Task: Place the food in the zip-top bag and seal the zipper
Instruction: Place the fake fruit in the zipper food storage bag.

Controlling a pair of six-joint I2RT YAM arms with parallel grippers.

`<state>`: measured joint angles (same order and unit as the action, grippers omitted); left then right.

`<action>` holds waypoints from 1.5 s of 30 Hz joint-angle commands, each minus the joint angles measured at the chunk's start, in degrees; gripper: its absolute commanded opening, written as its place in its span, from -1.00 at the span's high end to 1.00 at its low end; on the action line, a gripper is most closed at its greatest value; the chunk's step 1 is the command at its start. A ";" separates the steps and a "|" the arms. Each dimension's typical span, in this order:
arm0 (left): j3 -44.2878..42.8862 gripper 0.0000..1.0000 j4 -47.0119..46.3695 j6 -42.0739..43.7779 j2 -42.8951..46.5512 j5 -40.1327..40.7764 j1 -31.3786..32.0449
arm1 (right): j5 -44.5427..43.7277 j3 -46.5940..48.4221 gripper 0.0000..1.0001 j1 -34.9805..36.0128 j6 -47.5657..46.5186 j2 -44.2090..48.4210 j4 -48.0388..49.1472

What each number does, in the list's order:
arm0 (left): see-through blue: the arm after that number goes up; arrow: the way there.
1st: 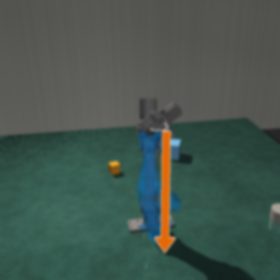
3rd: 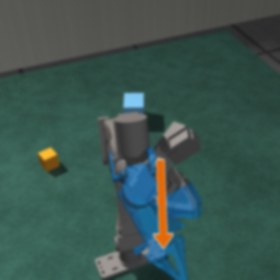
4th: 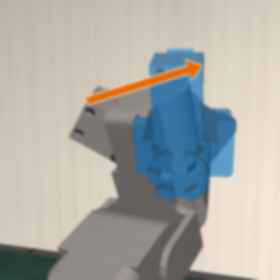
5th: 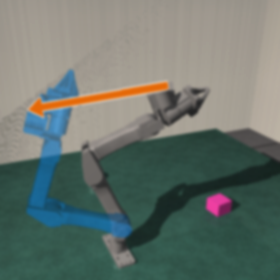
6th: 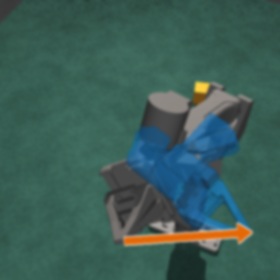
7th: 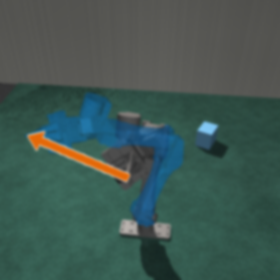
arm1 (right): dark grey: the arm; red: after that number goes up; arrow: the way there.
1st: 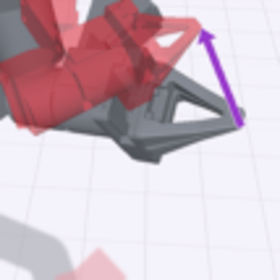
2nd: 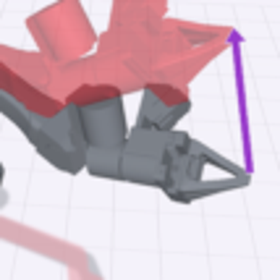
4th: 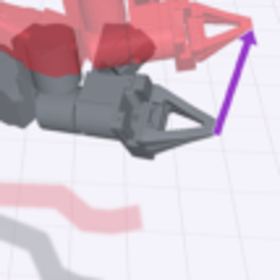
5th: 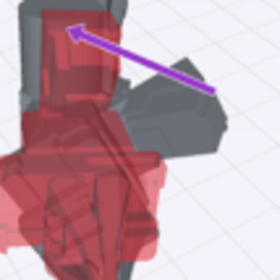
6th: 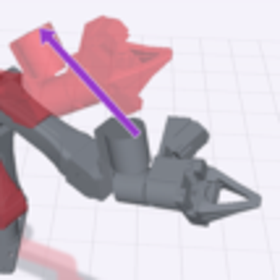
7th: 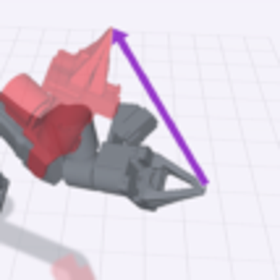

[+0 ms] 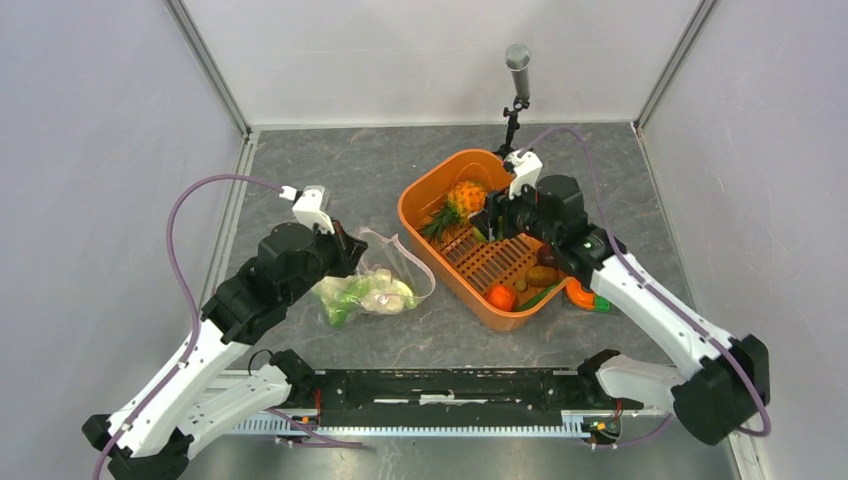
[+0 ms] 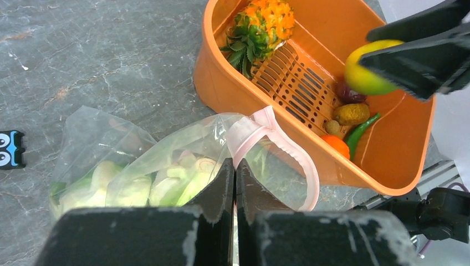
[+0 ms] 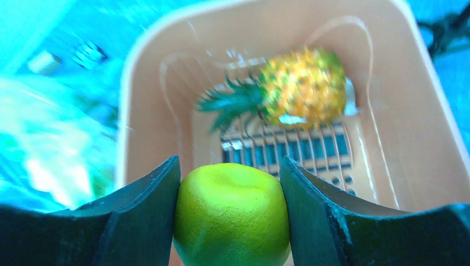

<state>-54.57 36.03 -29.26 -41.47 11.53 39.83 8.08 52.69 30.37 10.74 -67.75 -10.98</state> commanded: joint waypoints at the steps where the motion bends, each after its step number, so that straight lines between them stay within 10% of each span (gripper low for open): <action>1: -1.67 0.95 -1.60 -2.31 -0.56 -1.51 -0.37 | 9.14 -1.37 0.10 0.48 6.84 4.59 11.25; 15: -3.82 0.95 -1.84 -5.13 -2.98 -5.83 -0.37 | 14.49 -0.13 0.09 17.64 13.35 1.20 26.34; 35: -10.29 0.96 -1.09 -6.47 -1.67 -10.26 -0.37 | -2.79 8.28 0.07 26.73 3.27 -14.43 30.81; 45: -13.53 0.96 2.47 -6.91 3.14 -0.09 -0.37 | 2.84 14.44 -0.85 26.85 0.86 -18.26 29.59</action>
<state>-64.45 38.92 -34.46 -40.18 5.39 39.62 8.99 62.67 57.01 13.93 -87.00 17.80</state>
